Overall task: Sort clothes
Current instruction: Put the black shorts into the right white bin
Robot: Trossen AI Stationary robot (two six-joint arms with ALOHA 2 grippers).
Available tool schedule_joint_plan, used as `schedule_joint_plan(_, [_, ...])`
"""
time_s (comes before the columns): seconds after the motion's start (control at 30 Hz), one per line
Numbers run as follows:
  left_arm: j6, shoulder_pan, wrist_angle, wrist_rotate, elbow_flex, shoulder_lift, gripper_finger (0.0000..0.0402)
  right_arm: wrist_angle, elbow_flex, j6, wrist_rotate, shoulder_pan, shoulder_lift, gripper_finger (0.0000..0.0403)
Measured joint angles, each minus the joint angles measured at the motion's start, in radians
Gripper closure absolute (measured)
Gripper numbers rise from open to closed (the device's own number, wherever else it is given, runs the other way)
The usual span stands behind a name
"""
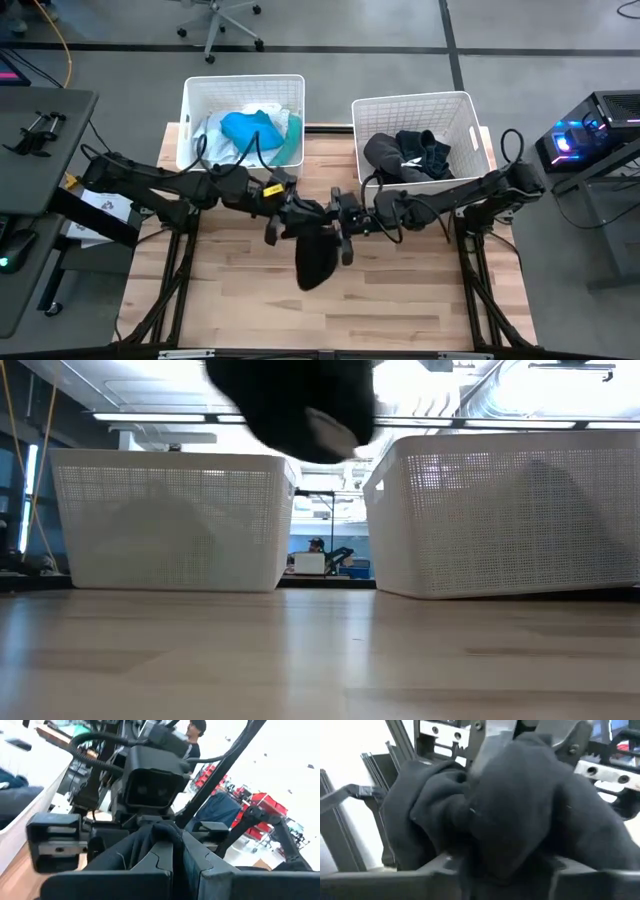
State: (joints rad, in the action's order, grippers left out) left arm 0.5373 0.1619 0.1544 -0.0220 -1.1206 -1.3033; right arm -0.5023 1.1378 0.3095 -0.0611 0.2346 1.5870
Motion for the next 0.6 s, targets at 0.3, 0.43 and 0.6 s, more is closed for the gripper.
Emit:
schedule_joint_plan(0.3, [-0.018, -0.021, -0.028, 0.023, -0.002, 0.052, 0.0363, 0.044, 0.0, 0.026, -0.219, -0.013, -0.073, 0.0378])
schedule_joint_plan(0.43, [0.005, -0.053, -0.161, 0.021, -0.003, 0.131, 0.0318, 0.164, 0.003, -0.026, -0.424, -0.014, -0.213, 0.0395])
schedule_joint_plan(0.6, [0.026, -0.085, -0.419, 0.051, -0.002, 0.241, 0.0288, 0.488, 0.095, -0.138, -0.861, -0.018, -0.396, 0.0393])
